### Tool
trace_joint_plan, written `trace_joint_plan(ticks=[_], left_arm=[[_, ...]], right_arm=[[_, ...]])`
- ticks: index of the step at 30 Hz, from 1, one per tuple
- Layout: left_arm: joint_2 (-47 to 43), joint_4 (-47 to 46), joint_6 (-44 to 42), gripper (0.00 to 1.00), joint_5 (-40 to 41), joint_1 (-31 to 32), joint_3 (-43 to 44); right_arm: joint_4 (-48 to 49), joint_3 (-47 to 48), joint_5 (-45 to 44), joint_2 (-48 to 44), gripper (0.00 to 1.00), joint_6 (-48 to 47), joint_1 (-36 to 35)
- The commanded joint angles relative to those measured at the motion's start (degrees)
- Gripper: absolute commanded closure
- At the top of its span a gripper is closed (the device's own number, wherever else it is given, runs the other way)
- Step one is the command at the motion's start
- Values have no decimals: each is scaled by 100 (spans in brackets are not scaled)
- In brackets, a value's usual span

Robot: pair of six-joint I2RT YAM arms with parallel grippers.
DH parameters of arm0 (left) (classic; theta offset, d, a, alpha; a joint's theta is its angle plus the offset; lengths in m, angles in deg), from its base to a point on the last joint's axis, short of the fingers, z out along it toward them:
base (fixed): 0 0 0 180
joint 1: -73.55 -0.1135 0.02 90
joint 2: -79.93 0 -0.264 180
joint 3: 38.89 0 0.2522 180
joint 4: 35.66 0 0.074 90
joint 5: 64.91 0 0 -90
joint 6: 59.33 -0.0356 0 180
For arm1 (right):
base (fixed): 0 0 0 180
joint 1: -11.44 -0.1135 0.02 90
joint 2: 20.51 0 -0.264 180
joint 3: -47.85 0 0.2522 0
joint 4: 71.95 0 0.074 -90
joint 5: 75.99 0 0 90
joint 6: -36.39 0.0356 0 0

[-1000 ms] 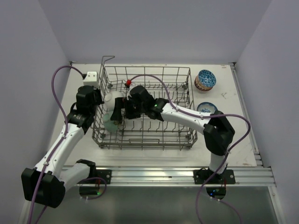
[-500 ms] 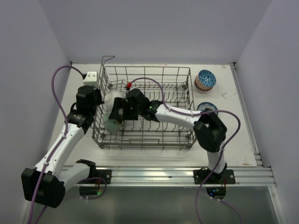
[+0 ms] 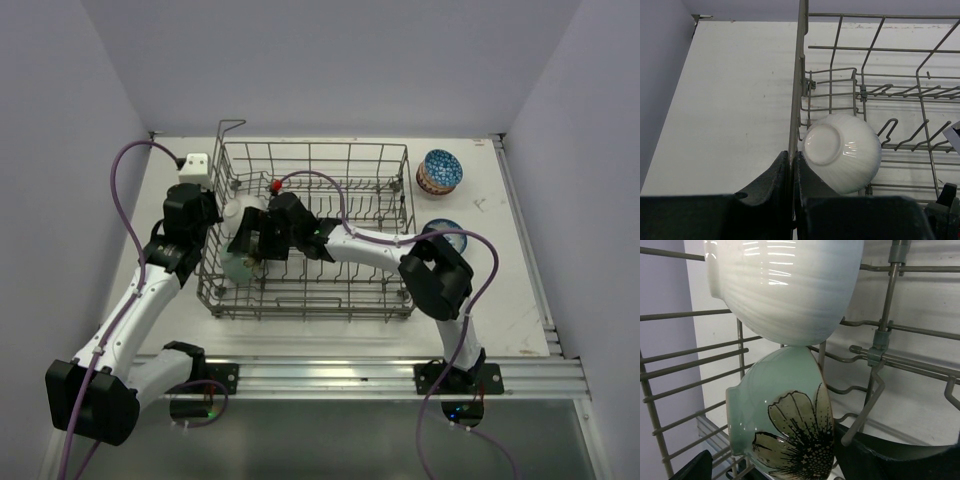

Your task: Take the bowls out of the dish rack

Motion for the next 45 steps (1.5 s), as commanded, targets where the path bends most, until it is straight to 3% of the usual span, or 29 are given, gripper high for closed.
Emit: trace_joint_plan(ticks=[1, 11, 17, 24, 30, 37, 42, 45], left_arm=[[-51, -25, -12, 100, -65, 107, -42], [-42, -16, -12, 100, -38, 107, -24], [-33, -16, -21, 100, -29, 107, -24], [-42, -8, -21, 100, 58, 107, -33], [-51, 1, -12, 100, 137, 107, -33], [-60, 19, -30, 100, 181, 107, -42], [-60, 10, -30, 100, 208, 107, -33], [-60, 10, -39, 100, 225, 107, -42]], right_arm=[[563, 80, 266, 13, 6, 207, -32], [660, -26, 608, -154, 45, 111, -41], [677, -87, 679, -234, 58, 75, -32], [1800, -526, 1039, -383, 64, 470, -32], [3048, -816, 1523, -260, 80, 1085, -32], [3164, -983, 1488, -506, 98, 937, -23], [4181, -1168, 1707, -506, 100, 1436, 20], [4264, -1142, 1717, -707, 100, 1377, 64]])
